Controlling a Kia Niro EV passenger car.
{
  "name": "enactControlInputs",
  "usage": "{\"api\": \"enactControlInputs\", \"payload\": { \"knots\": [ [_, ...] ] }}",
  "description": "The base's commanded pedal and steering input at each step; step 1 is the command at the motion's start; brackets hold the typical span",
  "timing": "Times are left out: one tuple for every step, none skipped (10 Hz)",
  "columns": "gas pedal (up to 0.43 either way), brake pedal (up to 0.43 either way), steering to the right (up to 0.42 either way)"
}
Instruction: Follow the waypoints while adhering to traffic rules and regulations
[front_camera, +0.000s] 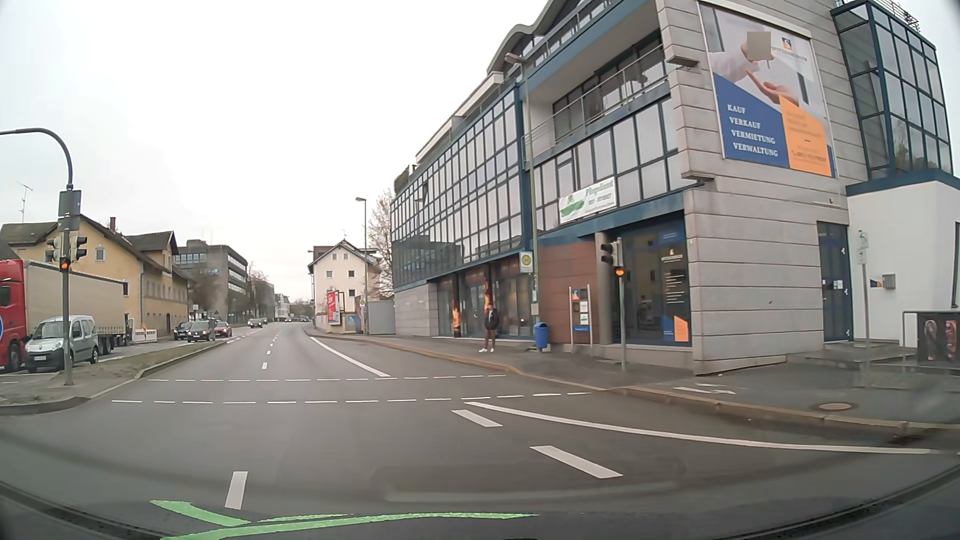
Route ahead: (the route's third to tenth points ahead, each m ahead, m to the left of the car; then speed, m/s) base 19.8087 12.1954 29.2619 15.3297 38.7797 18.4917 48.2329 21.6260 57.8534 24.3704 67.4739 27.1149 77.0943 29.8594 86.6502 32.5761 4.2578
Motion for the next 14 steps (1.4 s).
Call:
{"api": "enactControlInputs", "payload": {
  "knots": [
    [0.11,0.0,-0.246],
    [0.118,0.0,-0.234],
    [0.118,0.0,-0.217],
    [0.138,0.0,-0.203],
    [0.15,0.0,-0.194],
    [0.157,0.0,-0.182],
    [0.157,0.0,-0.173],
    [0.157,0.0,-0.169],
    [0.189,0.0,-0.164],
    [0.22,0.0,-0.156],
    [0.26,0.0,-0.146],
    [0.268,0.0,-0.129],
    [0.268,0.0,-0.11],
    [0.287,0.0,-0.088]
  ]
}}
